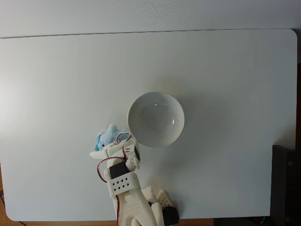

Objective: Grasp a skyblue doll and put it into the bowl.

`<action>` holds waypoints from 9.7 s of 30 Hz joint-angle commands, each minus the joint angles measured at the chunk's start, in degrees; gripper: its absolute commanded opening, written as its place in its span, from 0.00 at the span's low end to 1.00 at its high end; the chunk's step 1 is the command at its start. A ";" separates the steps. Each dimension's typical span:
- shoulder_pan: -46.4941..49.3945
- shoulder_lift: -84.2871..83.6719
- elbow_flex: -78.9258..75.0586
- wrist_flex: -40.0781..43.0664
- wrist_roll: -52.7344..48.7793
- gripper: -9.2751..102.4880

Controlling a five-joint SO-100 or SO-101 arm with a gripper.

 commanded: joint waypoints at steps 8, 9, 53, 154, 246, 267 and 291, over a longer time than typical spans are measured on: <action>0.62 -1.32 0.35 -0.53 0.26 0.72; 0.62 -1.32 0.35 -0.53 0.26 0.71; 0.53 2.99 -15.56 0.26 0.35 0.08; 19.60 40.61 -15.38 -0.53 0.53 0.25; 15.73 95.19 37.62 41.75 0.18 0.08; 15.73 95.19 37.62 41.75 0.18 0.08; 15.73 95.19 37.62 41.75 0.18 0.08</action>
